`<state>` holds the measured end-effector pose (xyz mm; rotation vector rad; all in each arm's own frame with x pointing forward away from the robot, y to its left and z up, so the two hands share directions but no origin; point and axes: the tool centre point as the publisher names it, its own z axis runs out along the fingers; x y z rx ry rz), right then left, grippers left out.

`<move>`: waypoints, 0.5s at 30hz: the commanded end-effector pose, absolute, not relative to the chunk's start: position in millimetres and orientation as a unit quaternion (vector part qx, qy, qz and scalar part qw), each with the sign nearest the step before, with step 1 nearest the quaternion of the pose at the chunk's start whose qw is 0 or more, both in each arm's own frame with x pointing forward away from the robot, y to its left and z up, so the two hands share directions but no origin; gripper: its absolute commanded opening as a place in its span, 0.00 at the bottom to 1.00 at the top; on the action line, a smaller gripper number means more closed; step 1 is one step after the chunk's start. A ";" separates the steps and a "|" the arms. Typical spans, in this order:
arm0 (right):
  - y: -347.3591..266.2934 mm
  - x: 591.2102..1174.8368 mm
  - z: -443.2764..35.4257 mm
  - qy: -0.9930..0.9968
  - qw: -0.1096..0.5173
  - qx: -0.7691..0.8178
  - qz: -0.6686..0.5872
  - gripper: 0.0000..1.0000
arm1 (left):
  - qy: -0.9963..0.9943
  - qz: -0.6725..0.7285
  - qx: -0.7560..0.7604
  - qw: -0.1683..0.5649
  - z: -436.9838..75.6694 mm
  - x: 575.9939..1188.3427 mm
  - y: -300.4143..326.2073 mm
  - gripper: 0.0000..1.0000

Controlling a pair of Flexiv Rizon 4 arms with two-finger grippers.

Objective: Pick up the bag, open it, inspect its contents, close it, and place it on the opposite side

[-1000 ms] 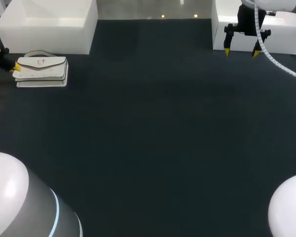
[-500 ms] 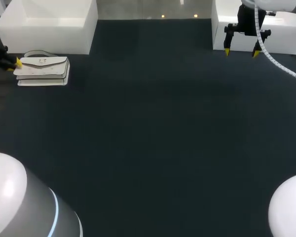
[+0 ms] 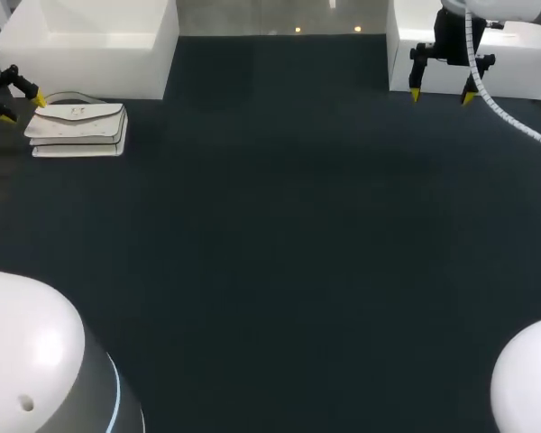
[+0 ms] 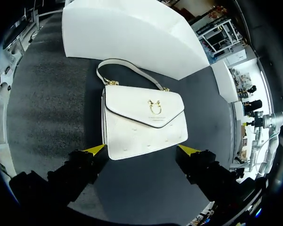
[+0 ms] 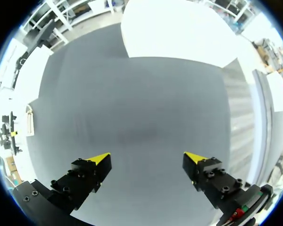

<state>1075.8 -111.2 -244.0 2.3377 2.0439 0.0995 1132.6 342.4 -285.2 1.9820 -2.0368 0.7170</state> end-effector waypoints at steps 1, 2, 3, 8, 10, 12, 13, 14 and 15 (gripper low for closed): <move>-110.3 1076.6 -243.1 0.657 0.017 0.753 0.030 1.00 | -0.695 0.200 0.690 0.032 -266.7 1115.2 323.9 1.00; -110.3 1076.6 -243.1 0.657 0.017 0.753 0.030 1.00 | -0.696 0.197 0.690 0.028 -264.2 1113.2 321.4 1.00; -110.3 1076.6 -243.1 0.657 0.017 0.753 0.030 1.00 | -0.696 0.192 0.692 0.021 -261.7 1110.9 318.2 1.00; -110.3 1076.6 -243.1 0.657 0.017 0.753 0.030 1.00 | -0.702 0.173 0.690 -0.003 -252.5 1099.7 302.2 1.00; -110.3 1076.6 -243.1 0.657 0.017 0.753 0.030 1.00 | -0.702 0.170 0.691 -0.009 -249.3 1096.0 297.0 1.00; -110.3 1076.6 -243.1 0.657 0.017 0.753 0.030 1.00 | -0.699 0.163 0.696 -0.016 -247.2 1094.0 293.8 1.00; -110.3 1076.6 -243.1 0.657 0.017 0.753 0.030 1.00 | -0.700 0.160 0.696 -0.017 -246.2 1092.9 291.9 1.00; -110.3 1076.6 -243.1 0.657 0.017 0.753 0.030 1.00 | -0.700 0.157 0.696 -0.020 -245.1 1091.9 290.2 1.00; -110.3 1076.6 -243.1 0.657 0.017 0.753 0.030 1.00 | -0.697 0.151 0.700 -0.025 -243.9 1091.0 288.6 1.00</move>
